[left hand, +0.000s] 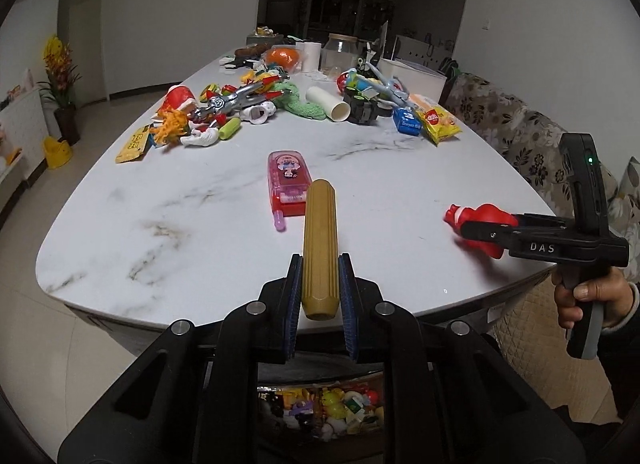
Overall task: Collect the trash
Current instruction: 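Carry the red toy and rolling pin toward the cardboard box, then lower both grippers over the cardboard box and open them to drop the items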
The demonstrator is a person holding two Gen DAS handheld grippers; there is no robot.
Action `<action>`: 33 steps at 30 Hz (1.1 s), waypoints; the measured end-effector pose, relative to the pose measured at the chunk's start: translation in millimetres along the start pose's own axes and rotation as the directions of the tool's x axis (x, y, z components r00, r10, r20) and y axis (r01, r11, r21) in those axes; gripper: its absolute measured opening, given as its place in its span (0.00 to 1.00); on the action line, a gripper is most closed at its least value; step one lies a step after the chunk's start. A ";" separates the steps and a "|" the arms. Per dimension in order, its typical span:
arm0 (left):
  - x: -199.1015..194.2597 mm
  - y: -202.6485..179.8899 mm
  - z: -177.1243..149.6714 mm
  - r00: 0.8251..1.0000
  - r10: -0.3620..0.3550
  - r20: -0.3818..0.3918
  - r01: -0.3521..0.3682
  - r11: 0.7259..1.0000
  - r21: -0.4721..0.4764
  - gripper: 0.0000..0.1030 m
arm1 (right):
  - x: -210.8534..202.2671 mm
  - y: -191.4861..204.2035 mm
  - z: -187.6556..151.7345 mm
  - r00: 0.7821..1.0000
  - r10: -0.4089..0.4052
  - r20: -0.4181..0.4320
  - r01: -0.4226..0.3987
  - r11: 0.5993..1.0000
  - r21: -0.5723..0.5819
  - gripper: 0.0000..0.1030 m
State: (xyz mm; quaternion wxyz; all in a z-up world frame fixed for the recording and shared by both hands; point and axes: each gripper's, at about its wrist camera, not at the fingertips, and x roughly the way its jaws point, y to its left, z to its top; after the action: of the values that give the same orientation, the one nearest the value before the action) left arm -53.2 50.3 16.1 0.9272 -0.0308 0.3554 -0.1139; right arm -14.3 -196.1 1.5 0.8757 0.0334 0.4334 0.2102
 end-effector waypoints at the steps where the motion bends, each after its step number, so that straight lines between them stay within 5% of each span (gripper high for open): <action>1: -1.1 -0.3 0.9 1.000 -0.008 -0.001 0.008 1.000 -0.008 0.17 | -3.0 -0.9 0.0 1.000 0.008 0.006 -0.008 1.000 0.008 0.48; 9: -34.7 -13.7 3.2 0.998 -0.053 0.027 0.052 0.998 0.036 0.17 | -64.4 22.8 -0.3 0.991 0.122 0.061 -0.120 0.992 -0.041 0.48; 17: -33.0 -28.7 -60.2 0.984 -0.093 -0.149 0.110 0.988 0.109 0.17 | -75.8 56.6 -68.8 0.972 0.183 -0.147 -0.205 0.966 -0.155 0.48; 18: -21.0 -28.0 -71.9 0.976 -0.096 -0.196 0.119 0.987 0.108 0.20 | -63.4 56.4 -80.4 0.963 0.186 -0.192 -0.216 0.965 -0.147 0.50; 19: -6.0 -26.5 -84.9 0.967 -0.090 -0.238 0.119 0.987 0.110 0.35 | -51.7 56.2 -89.6 0.955 0.187 -0.229 -0.222 0.965 -0.138 0.55; 20: 6.2 -24.3 -94.5 0.965 -0.066 -0.255 0.099 0.988 0.116 0.48 | -32.8 54.7 -103.0 0.948 0.175 -0.267 -0.215 0.968 -0.129 0.72; 21: 15.7 -22.1 -102.2 0.963 -0.045 -0.266 0.080 0.989 0.126 0.67 | -18.6 52.8 -112.6 0.948 0.155 -0.279 -0.198 0.971 -0.133 0.76; 24: 37.4 -7.6 -116.6 0.955 0.015 -0.297 0.019 0.994 0.109 0.68 | 13.7 43.4 -131.6 0.942 0.098 -0.321 -0.145 0.981 -0.126 0.66; 27: 20.6 5.4 -98.9 0.972 -0.023 -0.235 0.037 0.998 0.056 0.71 | -5.9 34.9 -117.1 0.946 0.176 -0.271 -0.201 0.977 -0.068 0.72; 28: 12.9 10.1 -79.8 0.983 -0.018 -0.182 0.026 0.999 0.041 0.82 | -17.1 34.3 -108.7 0.955 0.185 -0.233 -0.207 0.975 -0.076 0.77; 31: 12.7 17.2 -27.8 0.998 0.041 -0.047 -0.042 0.999 -0.009 0.90 | -47.0 28.1 -65.4 0.987 0.142 -0.078 -0.150 0.983 -0.106 0.82; 33: 35.5 19.7 7.6 0.996 0.080 -0.039 -0.081 0.996 -0.035 0.90 | -52.6 22.3 -46.1 0.990 0.137 -0.026 -0.139 0.986 -0.087 0.83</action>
State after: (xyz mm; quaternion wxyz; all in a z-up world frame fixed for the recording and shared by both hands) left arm -18.8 61.0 -4.1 0.9236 -0.0312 0.3756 -0.0706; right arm -85.6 -202.4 17.3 0.8554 0.0222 0.4287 0.2897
